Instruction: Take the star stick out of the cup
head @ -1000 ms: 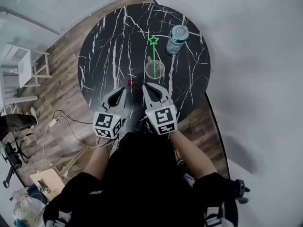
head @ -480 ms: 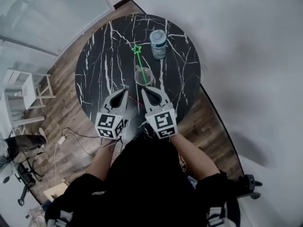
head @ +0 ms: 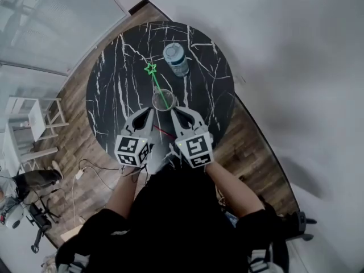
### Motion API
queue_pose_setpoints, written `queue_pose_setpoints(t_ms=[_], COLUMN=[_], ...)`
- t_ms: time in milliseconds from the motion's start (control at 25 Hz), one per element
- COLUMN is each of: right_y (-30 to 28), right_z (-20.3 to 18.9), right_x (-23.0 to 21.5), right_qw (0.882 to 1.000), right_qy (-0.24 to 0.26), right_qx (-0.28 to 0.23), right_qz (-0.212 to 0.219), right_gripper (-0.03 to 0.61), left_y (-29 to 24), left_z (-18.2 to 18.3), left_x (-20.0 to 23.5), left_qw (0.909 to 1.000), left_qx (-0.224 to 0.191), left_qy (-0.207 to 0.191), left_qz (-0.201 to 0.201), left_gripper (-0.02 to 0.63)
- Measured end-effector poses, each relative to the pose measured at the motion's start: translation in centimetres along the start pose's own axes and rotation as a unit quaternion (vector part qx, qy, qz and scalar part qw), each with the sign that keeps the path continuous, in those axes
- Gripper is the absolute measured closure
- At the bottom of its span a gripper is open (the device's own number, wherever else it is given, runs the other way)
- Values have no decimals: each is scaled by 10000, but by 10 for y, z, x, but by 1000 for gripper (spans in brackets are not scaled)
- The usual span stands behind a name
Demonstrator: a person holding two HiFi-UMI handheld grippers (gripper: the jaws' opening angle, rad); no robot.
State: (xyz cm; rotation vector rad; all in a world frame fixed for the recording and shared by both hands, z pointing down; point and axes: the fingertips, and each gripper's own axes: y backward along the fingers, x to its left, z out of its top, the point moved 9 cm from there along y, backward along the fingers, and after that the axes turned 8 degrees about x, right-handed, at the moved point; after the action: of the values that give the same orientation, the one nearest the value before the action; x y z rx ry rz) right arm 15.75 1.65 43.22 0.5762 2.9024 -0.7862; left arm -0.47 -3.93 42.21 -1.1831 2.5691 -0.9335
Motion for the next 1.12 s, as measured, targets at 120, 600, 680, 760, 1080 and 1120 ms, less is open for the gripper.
queue_pose_setpoints(t_ms=[120,600,680,760,1080,1120], right_y=[-8,-39,-44,-48,-57,-57], right_z=[0,-1,-4,-6,-16,-17], right_x=[-10,-48,-53,-56,-62,-62], right_qw=[10000,9988,9985,9981,9966,9965], right_qy=[-62,-277,-330,-377,-486,-498], right_qx=[54,371,433,470,622,641], right_qz=[49,128,110,130,216,212], right_gripper=[581,581,581,581,581,581], left_y=[-14,-72,-80,-87,-102,-104], left_z=[4,16,17,18,13,11], left_x=[5,27,33,38,48,49], left_qw=[10000,9988,9984,9979,9954,9947], left_qx=[47,326,371,408,609,661], left_qy=[69,369,428,501,739,784], left_qz=[21,-6,-1,-8,18,21], left_gripper=[615,615,615,615,615,615])
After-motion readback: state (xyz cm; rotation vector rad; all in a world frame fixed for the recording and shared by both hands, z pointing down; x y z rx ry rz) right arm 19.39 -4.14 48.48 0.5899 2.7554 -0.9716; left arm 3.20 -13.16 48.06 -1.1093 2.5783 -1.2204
